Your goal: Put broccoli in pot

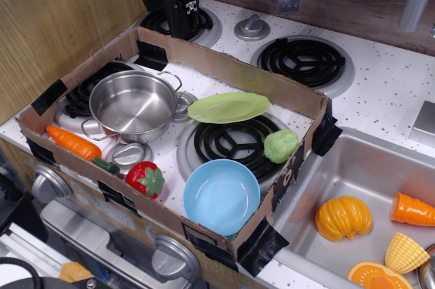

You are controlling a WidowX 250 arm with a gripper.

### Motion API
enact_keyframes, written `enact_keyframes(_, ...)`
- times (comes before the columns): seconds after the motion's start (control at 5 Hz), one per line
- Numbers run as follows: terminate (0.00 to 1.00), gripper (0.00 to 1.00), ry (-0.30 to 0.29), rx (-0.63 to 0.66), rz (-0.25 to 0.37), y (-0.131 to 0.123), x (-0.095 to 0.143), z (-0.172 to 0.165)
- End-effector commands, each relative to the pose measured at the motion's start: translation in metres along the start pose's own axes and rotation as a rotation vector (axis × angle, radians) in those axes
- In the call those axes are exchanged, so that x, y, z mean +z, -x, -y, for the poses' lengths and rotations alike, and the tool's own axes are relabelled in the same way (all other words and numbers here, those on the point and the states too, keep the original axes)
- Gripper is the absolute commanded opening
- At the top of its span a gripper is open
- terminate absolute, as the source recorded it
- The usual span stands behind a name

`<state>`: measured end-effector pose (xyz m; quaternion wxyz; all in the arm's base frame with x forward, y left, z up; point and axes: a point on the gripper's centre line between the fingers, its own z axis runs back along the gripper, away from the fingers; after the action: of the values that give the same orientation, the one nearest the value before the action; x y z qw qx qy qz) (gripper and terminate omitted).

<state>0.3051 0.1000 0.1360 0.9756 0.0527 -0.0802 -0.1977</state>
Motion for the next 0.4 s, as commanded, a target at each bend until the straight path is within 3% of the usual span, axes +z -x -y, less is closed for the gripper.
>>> enact_keyframes(0.0, 0.00, 1.00, 0.000, 0.000, 0.000, 0.000, 0.000, 0.000)
enact_keyframes(0.2, 0.00, 1.00, 0.085, 0.123, -0.013, 0.019, -0.022, 0.021)
